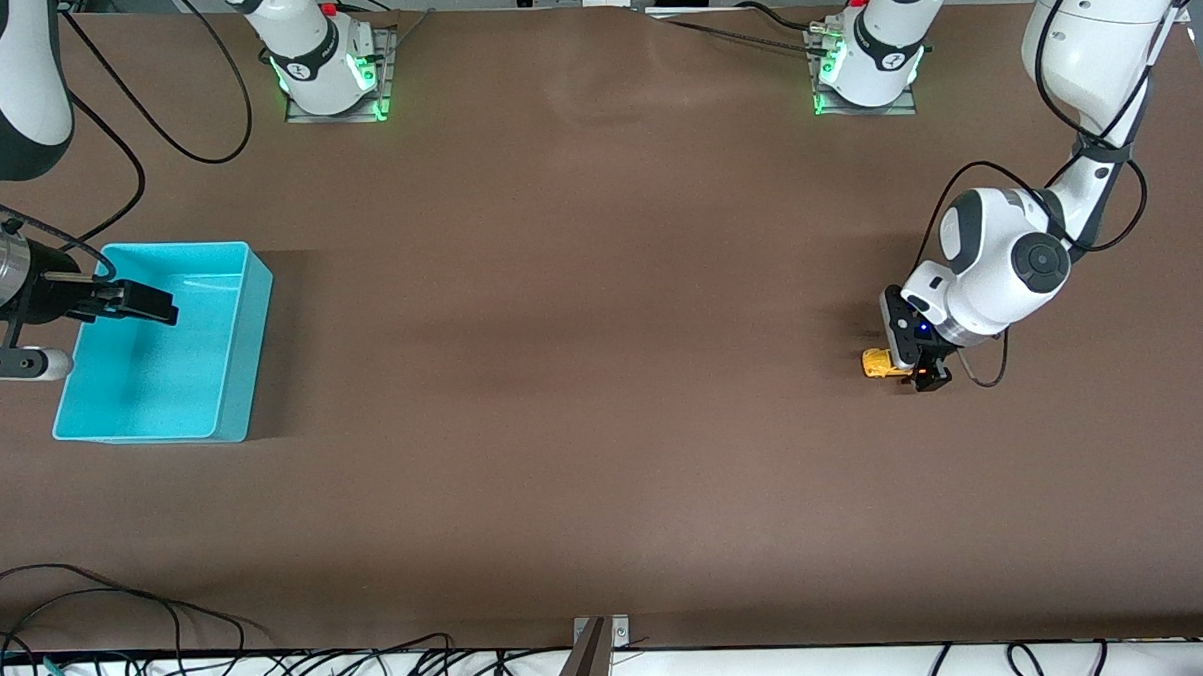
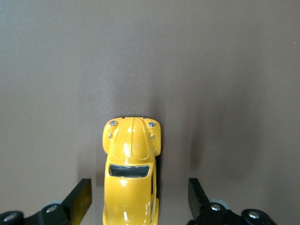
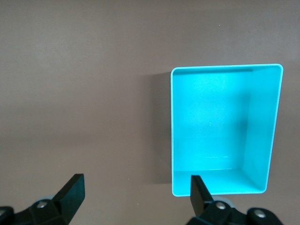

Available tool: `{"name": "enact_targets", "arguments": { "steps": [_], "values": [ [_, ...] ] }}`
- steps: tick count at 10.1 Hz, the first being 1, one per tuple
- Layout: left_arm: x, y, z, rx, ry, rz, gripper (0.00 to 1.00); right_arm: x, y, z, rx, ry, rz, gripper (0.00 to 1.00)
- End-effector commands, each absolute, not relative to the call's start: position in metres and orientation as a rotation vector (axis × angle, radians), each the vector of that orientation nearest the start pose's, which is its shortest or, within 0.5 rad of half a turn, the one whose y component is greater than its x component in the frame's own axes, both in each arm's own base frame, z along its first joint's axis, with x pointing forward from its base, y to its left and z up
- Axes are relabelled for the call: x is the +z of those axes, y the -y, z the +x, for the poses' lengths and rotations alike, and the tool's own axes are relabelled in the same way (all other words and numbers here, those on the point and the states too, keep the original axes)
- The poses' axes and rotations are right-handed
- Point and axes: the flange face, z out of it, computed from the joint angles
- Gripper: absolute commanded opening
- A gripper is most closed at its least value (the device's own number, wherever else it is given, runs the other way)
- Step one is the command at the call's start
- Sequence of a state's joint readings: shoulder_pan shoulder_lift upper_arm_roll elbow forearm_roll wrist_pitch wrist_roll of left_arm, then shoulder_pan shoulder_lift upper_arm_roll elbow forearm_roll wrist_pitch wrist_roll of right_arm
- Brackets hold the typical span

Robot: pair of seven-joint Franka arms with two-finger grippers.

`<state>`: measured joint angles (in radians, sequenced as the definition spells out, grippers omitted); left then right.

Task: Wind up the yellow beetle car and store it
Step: 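Close the left gripper around the yellow car's body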

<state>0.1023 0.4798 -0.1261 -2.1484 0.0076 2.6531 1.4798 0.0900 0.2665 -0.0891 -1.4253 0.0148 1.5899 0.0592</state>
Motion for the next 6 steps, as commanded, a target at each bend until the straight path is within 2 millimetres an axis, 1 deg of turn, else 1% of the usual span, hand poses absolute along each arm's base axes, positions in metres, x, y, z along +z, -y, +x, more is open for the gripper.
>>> {"name": "enact_targets", "arguments": {
  "steps": [1,3,6],
  "values": [
    [0.1805,0.0125,0.566,-0.094,-2.2,-2.245,0.34,0.5408,-0.0064,0.6289,0.148,-0.069,-3.143,1.0],
    [0.1813,0.0125,0.5662,-0.095,-2.231,-2.212,0.18,0.5408,-0.0064,0.6289,0.148,-0.069,-3.143,1.0],
    [0.1786,0.0117,0.5654,-0.089,-2.238,-2.211,0.18,0.5408,-0.0055,0.6289,0.148,-0.071,-3.143,1.0]
  ]
}}
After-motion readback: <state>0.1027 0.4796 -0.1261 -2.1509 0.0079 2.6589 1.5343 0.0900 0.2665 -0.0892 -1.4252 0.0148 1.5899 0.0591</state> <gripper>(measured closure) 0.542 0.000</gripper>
